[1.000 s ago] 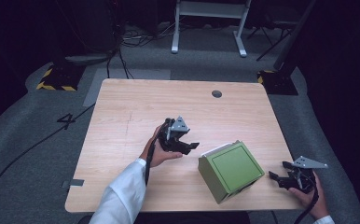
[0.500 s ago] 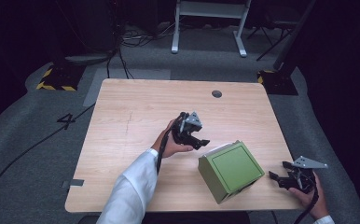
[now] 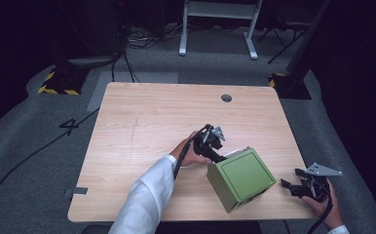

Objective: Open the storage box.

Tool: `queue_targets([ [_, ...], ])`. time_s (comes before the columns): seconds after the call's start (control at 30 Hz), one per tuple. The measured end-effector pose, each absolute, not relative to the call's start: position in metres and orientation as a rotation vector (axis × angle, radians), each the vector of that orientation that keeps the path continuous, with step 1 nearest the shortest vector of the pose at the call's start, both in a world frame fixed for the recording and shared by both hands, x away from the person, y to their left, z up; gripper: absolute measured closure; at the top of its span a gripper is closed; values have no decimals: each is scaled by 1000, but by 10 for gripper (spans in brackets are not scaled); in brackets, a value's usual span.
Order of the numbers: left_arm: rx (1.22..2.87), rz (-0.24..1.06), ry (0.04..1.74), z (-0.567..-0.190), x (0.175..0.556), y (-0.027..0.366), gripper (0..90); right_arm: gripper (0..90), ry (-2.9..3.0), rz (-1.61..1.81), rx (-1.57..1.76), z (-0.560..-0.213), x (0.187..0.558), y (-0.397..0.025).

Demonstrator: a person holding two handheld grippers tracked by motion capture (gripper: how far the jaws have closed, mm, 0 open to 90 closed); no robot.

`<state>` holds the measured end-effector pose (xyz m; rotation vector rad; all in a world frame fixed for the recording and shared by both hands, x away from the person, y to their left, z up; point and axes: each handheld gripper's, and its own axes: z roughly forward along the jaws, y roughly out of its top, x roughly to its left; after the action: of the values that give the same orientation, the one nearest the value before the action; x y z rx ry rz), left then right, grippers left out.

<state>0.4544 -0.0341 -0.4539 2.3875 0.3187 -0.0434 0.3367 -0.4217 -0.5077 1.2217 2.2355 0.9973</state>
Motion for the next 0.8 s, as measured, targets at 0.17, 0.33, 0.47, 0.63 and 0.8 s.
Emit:
queue_targets([
  [0.17,2389,-72,280,-455,456,-34,511,175,2235,997,1222,-508,337,-422],
  [0.33,2393,-60,299,-453,462,-27,542,176,2235,997,1222,-508,337,-422],
  [0.47,2373,-37,344,-454,470,-16,583,176,2235,997,1221,-508,337,-422],
  [0.63,2349,3,411,-455,478,-1,652,176,2235,997,1221,-508,337,-422],
  [0.8,2309,31,465,-457,486,13,640,175,2235,997,1221,-508,337,-422],
])
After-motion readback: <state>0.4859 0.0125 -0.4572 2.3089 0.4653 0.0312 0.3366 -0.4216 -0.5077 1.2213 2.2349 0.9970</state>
